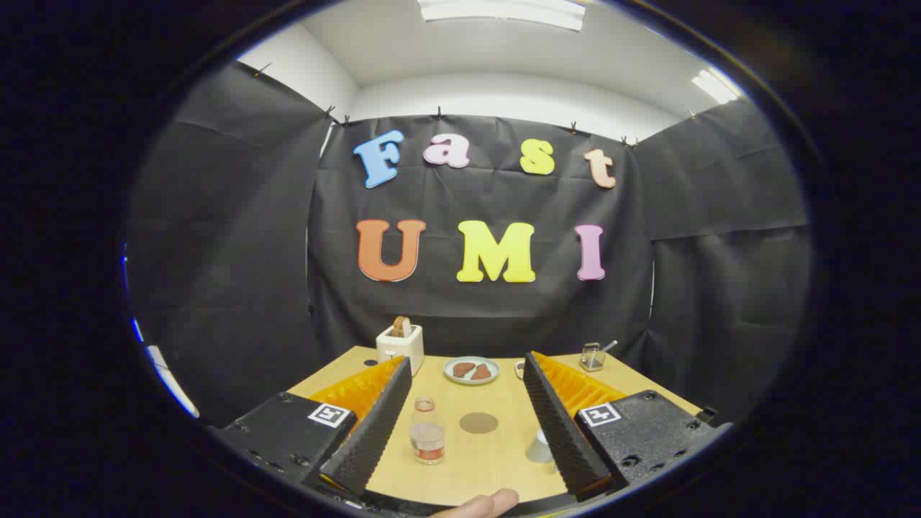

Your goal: Take the bottle from table, then pour the juice into the cup, finally place the bottle on the coaster

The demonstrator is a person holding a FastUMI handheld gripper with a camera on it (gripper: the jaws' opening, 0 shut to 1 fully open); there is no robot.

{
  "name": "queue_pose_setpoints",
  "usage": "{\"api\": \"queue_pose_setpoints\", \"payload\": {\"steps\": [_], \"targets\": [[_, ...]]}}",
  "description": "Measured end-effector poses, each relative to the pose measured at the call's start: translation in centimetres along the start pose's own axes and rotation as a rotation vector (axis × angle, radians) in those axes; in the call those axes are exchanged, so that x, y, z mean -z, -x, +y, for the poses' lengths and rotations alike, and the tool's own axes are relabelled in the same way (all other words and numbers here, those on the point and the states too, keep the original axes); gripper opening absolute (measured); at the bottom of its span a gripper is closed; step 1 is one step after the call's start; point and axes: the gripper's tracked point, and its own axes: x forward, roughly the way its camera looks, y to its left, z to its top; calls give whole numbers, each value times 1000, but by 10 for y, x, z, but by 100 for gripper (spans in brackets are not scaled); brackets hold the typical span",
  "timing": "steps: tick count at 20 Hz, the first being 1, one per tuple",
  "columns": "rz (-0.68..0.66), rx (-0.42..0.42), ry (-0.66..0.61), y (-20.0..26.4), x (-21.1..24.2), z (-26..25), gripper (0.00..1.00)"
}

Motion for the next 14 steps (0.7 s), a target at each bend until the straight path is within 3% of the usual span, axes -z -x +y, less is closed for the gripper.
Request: {"api": "queue_pose_setpoints", "payload": {"steps": [14], "targets": [[44,-8,12,6,24,40,100]]}}
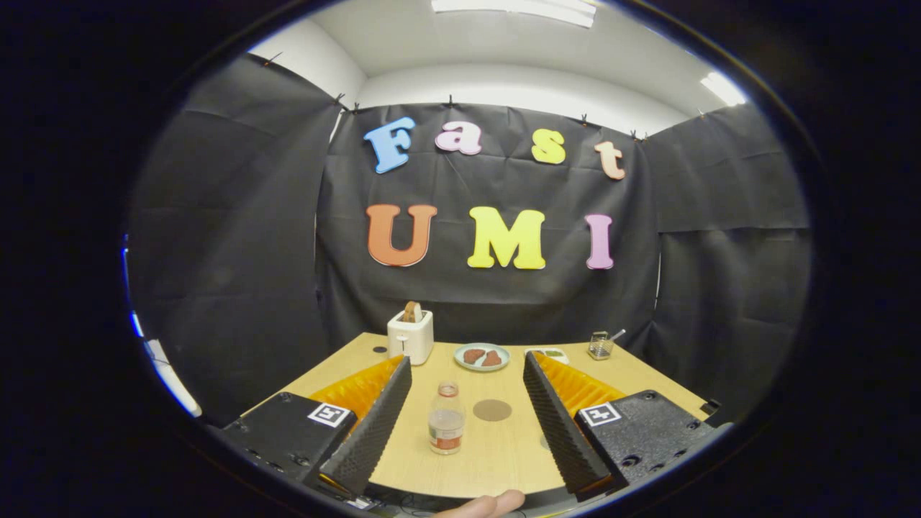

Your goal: Take the bottle from table, then pour the juice into the cup, finally place the bottle on the coaster

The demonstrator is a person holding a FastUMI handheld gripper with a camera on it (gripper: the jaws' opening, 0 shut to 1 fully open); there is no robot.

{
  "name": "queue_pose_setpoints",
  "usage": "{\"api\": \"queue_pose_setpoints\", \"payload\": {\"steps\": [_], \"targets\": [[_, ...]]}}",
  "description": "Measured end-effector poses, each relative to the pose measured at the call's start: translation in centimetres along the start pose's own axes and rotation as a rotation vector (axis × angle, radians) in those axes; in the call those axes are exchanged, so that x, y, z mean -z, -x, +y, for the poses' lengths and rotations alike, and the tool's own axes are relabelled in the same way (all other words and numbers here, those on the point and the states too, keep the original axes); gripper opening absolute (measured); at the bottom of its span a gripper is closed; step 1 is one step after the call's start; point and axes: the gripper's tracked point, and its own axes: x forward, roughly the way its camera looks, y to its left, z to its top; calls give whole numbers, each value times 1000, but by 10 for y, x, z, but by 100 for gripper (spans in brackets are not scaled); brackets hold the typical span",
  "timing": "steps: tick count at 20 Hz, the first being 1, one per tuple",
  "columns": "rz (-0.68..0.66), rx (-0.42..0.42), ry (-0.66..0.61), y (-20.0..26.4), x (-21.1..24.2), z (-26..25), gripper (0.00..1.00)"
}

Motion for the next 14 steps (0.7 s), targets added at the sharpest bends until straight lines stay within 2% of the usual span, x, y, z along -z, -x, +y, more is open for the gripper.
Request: {"api": "queue_pose_setpoints", "payload": {"steps": [14], "targets": [[-6,-15,-36,-19,42,43,100]]}}
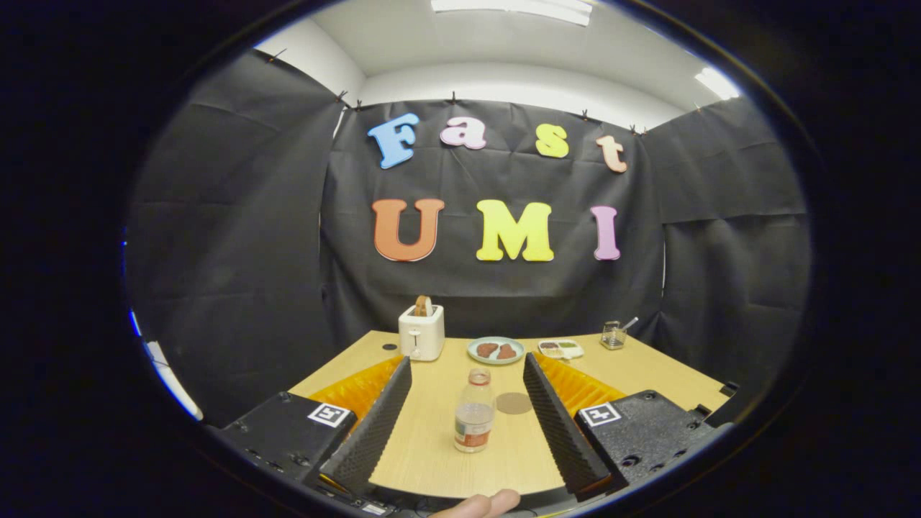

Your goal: Take the bottle from table, then pour the juice into the cup, finally place the bottle on the coaster

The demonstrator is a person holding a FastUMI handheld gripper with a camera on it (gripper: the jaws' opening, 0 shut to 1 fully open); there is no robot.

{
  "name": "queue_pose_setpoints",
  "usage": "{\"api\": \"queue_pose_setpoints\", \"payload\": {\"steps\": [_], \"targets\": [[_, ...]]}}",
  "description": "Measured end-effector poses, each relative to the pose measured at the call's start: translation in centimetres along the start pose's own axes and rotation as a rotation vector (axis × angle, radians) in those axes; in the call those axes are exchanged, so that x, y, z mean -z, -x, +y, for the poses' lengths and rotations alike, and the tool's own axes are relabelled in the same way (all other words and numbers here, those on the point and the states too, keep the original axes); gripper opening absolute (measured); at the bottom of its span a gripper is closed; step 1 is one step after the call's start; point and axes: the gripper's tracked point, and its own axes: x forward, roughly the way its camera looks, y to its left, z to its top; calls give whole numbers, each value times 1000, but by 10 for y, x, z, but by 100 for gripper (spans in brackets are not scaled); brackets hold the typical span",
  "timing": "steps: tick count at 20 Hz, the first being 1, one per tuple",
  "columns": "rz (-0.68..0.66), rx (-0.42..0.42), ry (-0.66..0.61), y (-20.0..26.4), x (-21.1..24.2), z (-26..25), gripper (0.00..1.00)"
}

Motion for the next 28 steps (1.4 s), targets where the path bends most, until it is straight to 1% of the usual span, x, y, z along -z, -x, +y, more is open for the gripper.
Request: {"api": "queue_pose_setpoints", "payload": {"steps": [3,5,8,13,17,20,22,25,28], "targets": [[-38,-23,-23,-4,2,5,100],[-47,-37,-14,-7,7,10,100],[-22,7,38,-16,21,5,100],[15,21,30,-41,57,11,100],[37,50,76,-62,86,9,100],[43,50,71,-77,110,10,100],[55,75,71,-85,128,1,100],[70,101,23,-100,151,-13,100],[76,107,-7,-115,166,-23,100]]}}
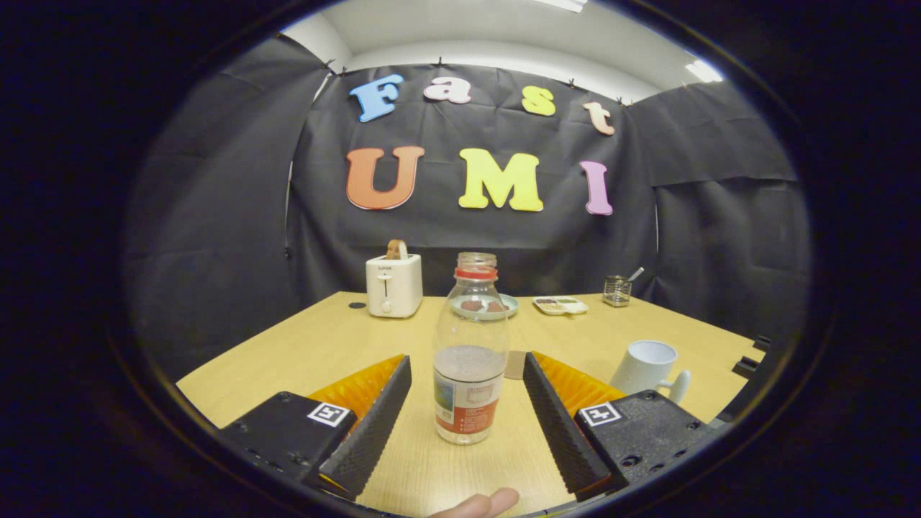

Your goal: Take the bottle from table, then pour the juice into the cup, finally place the bottle on the coaster

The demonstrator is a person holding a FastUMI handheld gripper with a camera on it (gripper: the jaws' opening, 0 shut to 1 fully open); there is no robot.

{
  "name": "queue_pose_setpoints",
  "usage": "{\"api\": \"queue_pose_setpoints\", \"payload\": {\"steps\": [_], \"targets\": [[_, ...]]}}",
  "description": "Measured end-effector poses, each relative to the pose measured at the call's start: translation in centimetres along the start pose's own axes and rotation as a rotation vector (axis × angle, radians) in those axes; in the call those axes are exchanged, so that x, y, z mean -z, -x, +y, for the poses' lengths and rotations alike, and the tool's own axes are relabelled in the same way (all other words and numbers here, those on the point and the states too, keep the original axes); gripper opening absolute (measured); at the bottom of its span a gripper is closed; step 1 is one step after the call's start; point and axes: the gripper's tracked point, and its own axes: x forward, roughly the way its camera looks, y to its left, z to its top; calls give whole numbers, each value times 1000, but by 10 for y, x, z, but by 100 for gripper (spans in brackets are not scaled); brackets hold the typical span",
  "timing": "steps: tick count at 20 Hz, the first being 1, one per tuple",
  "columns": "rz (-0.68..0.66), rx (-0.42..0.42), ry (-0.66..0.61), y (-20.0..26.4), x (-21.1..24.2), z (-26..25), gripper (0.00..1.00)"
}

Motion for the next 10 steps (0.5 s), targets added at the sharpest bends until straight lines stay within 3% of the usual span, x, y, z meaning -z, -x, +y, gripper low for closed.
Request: {"api": "queue_pose_setpoints", "payload": {"steps": [5,8,10], "targets": [[17,-37,-13,-37,17,3,100],[-1,-7,2,-55,13,-1,89],[2,-29,26,-59,12,1,82]]}}
